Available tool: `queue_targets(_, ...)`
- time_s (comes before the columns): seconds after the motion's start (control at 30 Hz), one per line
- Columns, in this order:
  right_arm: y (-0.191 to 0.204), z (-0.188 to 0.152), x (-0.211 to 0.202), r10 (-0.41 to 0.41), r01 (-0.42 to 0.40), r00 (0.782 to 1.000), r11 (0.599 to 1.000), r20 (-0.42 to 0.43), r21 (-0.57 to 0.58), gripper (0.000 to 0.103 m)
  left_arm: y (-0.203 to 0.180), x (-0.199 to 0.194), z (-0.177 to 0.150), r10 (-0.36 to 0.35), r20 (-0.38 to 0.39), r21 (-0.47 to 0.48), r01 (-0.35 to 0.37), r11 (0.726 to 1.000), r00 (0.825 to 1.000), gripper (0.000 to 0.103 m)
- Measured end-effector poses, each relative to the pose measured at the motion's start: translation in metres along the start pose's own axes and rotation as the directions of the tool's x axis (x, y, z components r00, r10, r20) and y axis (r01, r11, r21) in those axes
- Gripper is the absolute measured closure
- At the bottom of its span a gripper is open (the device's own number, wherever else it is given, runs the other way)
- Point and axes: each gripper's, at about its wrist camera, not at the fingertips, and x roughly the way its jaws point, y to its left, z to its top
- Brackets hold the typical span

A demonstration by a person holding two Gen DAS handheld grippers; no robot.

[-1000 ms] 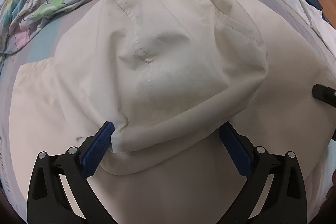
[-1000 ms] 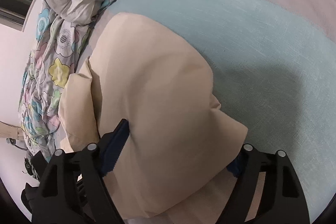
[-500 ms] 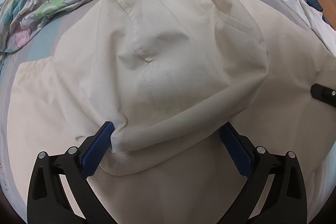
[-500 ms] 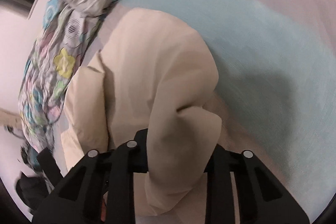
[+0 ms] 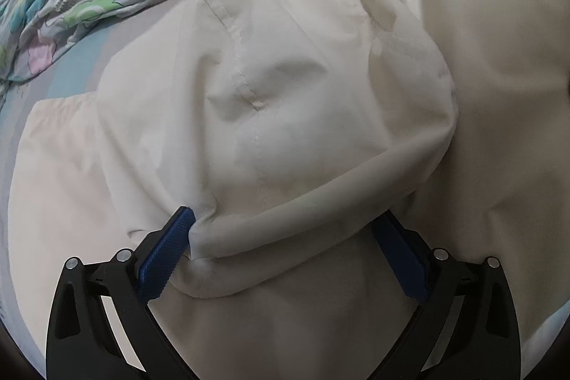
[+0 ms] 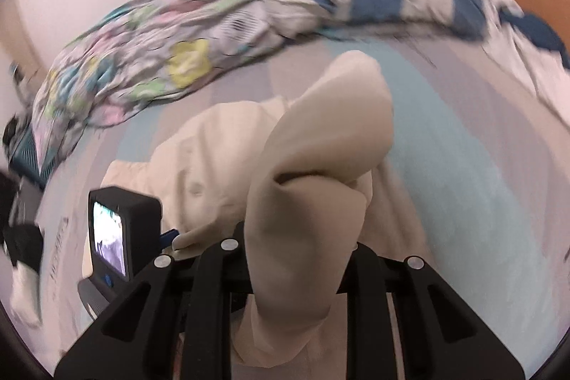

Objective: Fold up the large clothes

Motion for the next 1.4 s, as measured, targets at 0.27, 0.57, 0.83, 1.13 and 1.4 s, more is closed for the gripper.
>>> queue_targets(0.27, 0.023, 0.007, -0.003, 0.005, -0.004, 1.0, 0.996, 0.016, -0.085, 0.083, 0.039, -0.057, -0.016, 0.051, 0.012, -0.065, -0.051, 0.997, 0.999, 0.016)
queue_targets(0.57, 0.057, 0.006, -0.016, 0.042, -0.026, 0.997, 0.972, 0.067, -0.233, 0.083, 0.12, -0.057, -0.077, 0.139, -0.095, -0.187, -0.155, 0.97, 0.986, 0.016)
queue_targets(0.83, 0.127, -0.01, -0.021, 0.104, -0.054, 0.991, 0.879, 0.081, -0.474, 0.083, 0.126, -0.042, -0.084, 0.113, -0.093, -0.172, -0.128, 0.977, 0.989, 0.012)
queue_targets(1.13, 0.175, -0.019, -0.027, 0.15, -0.074, 0.985, 0.81, 0.083, -0.582, 0.084, 0.176, -0.087, -0.098, 0.167, -0.074, -0.296, -0.182, 0.938, 0.983, 0.014)
queue_targets(1.4, 0.22, -0.043, -0.024, 0.184, -0.086, 0.981, 0.71, 0.067, -0.699, 0.084, 0.188, -0.053, -0.113, 0.091, -0.121, -0.314, -0.125, 0.941, 0.988, 0.007)
